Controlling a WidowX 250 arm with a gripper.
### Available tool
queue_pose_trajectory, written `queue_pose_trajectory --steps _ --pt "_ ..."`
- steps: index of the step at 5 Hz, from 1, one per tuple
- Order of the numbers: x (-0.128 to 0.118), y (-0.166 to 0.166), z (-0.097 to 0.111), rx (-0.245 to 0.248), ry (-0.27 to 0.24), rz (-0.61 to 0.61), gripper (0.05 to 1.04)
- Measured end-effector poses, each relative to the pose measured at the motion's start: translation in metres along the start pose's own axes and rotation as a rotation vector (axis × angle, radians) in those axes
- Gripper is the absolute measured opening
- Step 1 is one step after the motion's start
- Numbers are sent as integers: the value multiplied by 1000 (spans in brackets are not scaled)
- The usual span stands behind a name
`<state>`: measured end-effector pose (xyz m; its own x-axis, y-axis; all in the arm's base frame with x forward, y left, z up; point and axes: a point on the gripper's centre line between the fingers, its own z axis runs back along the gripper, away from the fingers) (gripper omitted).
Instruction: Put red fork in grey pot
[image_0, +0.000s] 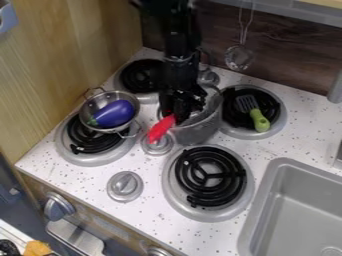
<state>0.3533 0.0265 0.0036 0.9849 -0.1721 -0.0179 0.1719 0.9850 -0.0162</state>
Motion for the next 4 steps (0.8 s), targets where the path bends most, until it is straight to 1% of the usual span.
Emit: queue_pose_trajectory --steps 1,2,3,4 --pt "0 -2 -2 -8 -7 1 691" --pt "-1 -1 -2 -5 0 8 980" --pt "-4 0 -1 -1 20 10 1000" --pt "-7 2 0 25 42 16 1001"
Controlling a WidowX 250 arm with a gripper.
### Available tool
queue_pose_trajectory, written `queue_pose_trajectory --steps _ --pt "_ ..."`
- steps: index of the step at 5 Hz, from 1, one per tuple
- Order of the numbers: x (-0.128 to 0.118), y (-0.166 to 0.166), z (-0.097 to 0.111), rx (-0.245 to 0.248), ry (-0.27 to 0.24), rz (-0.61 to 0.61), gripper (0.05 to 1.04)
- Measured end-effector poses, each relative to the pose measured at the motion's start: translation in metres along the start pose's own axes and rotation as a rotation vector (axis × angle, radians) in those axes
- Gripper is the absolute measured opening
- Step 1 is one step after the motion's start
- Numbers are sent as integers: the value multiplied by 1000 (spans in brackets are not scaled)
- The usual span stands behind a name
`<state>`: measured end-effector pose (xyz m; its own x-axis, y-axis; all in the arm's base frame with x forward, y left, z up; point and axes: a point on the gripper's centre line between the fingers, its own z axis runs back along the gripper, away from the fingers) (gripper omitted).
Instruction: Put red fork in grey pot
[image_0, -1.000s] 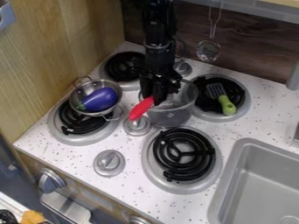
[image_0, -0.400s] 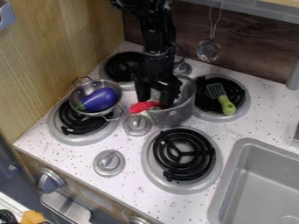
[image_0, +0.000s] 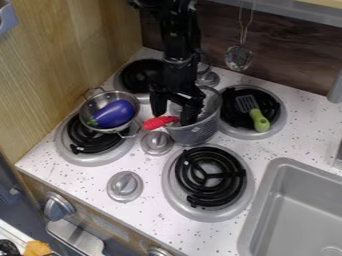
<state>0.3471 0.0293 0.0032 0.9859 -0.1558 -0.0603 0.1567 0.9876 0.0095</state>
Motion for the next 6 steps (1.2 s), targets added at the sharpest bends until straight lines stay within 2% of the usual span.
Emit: queue_pose_trajectory --steps 2,3,4,6 --pt "7 -9 33 119 39 -27 1000" --pt "7 -15 50 122 31 -5 1000" --pt "7 -21 61 93 -23 13 1000" --pt "-6 -56 59 13 -103 156 1000"
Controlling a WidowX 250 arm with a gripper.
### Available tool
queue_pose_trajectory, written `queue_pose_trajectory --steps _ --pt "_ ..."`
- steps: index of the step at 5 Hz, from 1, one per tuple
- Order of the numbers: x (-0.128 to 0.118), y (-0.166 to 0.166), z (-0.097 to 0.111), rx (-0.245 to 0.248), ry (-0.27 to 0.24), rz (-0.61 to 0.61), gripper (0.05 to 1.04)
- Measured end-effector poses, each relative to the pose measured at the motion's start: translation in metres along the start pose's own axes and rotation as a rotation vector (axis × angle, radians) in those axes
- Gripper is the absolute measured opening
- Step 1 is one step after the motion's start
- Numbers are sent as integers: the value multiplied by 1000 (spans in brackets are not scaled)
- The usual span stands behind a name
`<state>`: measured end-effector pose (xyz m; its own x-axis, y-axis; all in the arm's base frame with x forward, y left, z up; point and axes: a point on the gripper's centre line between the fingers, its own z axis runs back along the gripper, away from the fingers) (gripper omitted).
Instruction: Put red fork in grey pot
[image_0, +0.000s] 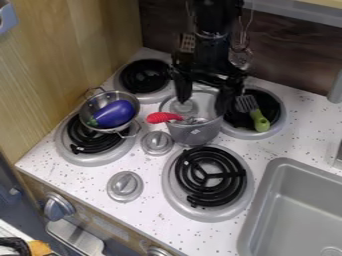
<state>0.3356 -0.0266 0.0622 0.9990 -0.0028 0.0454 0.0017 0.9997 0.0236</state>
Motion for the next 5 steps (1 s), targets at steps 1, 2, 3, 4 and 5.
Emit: queue_pose_trajectory --steps 1,2,3,4,5 --pt "-9 -11 3 0 -20 43 1000" --pt "-21 -32 11 -14 -31 85 1000" --pt "-30 -37 9 13 -41 90 1000" --pt "-36 -23 16 27 -54 84 1000" --pt "-51 -10 25 55 -56 125 1000"
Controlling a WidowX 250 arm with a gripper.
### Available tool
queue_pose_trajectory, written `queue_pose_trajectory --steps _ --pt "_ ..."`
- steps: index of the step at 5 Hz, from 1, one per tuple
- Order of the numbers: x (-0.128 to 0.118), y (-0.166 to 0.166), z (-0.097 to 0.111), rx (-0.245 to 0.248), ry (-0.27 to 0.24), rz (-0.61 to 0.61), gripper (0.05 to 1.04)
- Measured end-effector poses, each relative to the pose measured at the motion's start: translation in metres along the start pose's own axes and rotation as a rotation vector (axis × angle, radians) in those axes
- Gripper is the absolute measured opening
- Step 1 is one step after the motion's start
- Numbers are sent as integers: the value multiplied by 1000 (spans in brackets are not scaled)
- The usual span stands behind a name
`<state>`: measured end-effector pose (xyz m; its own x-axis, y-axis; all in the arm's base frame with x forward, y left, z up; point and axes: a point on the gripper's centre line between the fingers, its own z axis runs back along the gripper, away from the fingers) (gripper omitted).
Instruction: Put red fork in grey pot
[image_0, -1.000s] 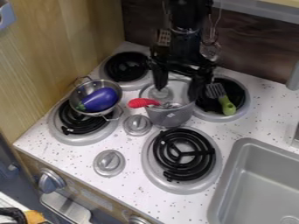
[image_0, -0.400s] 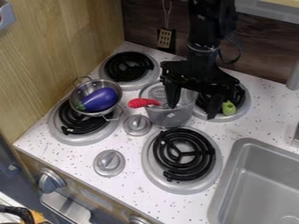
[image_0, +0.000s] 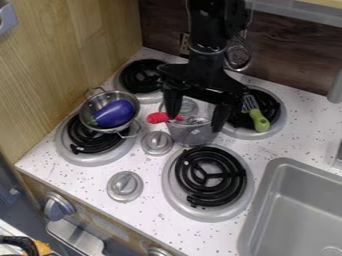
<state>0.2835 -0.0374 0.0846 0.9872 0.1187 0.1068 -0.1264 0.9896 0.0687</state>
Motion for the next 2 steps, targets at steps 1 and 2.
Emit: queue_pose_trajectory --steps 1,2 --pt "-20 11 -6 -4 42 14 1000" --pt "-28 31 -18 0 50 38 1000"
